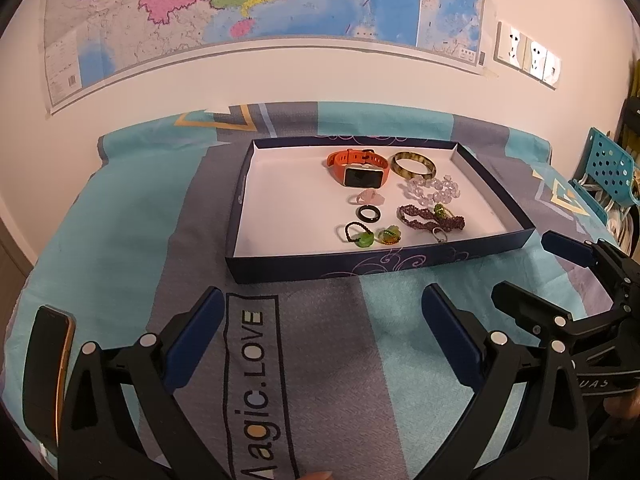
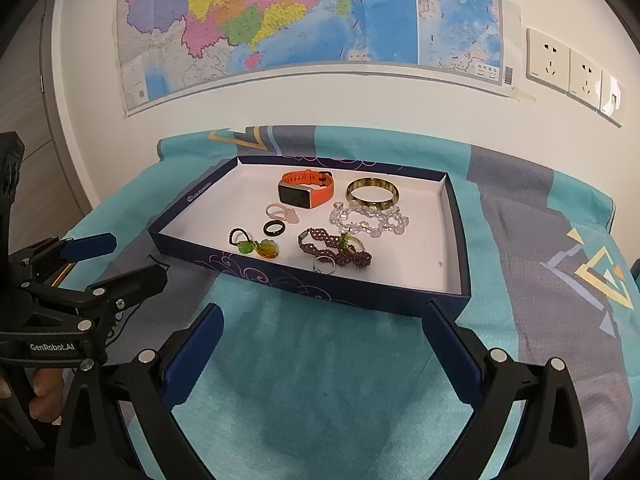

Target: Organize jewelry

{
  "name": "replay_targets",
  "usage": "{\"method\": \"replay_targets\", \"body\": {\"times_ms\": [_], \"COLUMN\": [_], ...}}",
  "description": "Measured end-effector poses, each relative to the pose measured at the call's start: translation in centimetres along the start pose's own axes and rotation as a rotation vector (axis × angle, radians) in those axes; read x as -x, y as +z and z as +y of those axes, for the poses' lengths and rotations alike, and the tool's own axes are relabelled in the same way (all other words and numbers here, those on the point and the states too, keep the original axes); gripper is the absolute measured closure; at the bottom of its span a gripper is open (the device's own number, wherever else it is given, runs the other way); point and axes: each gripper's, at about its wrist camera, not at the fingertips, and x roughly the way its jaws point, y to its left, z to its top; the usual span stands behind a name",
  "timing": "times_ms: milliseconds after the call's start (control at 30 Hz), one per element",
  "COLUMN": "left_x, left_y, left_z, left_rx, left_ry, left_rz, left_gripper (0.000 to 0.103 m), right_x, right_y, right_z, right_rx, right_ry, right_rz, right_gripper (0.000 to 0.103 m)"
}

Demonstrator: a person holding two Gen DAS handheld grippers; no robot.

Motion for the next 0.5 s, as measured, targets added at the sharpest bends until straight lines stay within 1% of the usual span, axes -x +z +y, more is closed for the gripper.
{"method": "replay_targets", "body": {"times_ms": [500], "left_x": [-0.53], "left_y": [-0.11], "left_z": [0.05], "left_rx": [0.004], "left_ry": [0.002], "left_rz": [0.019], "left_gripper": [0.006], "right_x": [-0.28], "right_y": [0.00], "right_z": [-0.18], "right_rx": [-0.008], "right_ry": [0.000], "right_rz": [0.011], "right_gripper": [0.007]}}
